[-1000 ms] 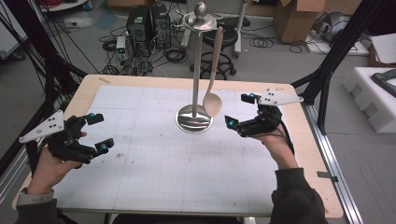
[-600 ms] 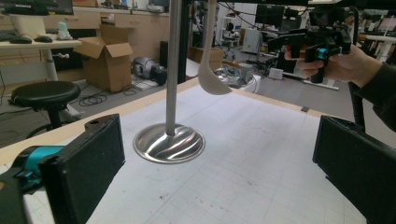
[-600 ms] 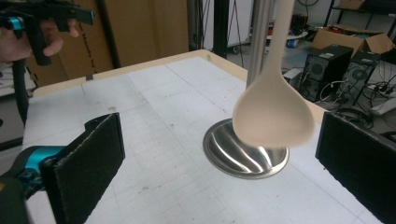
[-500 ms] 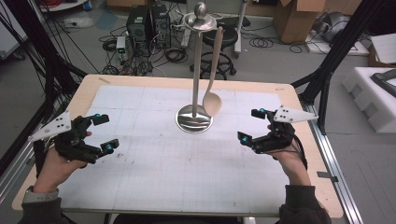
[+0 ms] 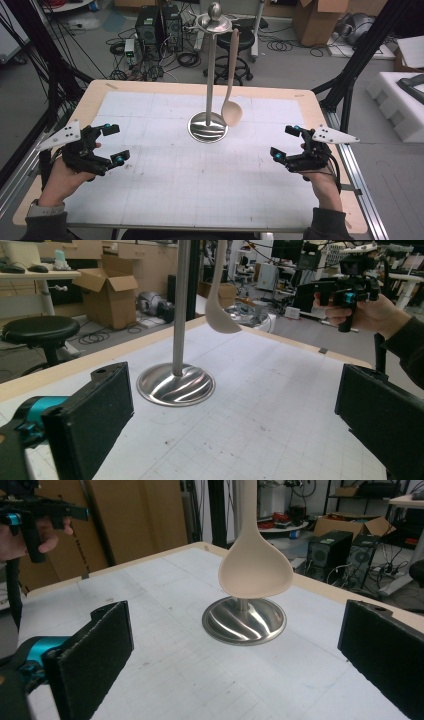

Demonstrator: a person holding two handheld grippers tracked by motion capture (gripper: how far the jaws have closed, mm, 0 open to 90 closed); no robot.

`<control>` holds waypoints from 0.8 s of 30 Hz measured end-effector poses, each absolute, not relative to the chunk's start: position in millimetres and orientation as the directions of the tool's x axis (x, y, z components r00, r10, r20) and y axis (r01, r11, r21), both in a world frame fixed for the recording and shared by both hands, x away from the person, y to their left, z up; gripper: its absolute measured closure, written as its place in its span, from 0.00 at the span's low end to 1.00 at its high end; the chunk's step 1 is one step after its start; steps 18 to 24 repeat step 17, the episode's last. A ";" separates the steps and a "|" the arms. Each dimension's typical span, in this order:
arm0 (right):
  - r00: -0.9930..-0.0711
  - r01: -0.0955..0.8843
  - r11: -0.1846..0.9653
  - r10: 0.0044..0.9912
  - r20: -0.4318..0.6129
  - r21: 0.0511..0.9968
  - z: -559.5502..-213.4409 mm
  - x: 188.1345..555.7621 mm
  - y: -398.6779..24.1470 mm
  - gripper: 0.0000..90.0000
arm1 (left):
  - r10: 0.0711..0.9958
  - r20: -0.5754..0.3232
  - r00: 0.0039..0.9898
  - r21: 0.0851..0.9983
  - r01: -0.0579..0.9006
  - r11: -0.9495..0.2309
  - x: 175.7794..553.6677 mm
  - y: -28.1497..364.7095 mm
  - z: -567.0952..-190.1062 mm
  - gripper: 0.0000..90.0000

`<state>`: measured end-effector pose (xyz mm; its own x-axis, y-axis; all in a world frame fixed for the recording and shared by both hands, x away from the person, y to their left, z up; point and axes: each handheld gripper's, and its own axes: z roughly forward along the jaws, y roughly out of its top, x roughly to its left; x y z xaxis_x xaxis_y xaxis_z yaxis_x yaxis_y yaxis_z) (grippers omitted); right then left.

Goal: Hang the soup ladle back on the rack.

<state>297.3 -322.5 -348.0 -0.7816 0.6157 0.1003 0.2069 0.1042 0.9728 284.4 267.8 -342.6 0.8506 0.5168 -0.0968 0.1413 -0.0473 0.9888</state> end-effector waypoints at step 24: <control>-0.774 0.193 0.082 0.625 0.100 0.978 -349.7 284.7 -340.4 0.00 | 0.531 -0.096 0.842 0.987 0.148 -0.056 286.2 265.4 -345.0 0.03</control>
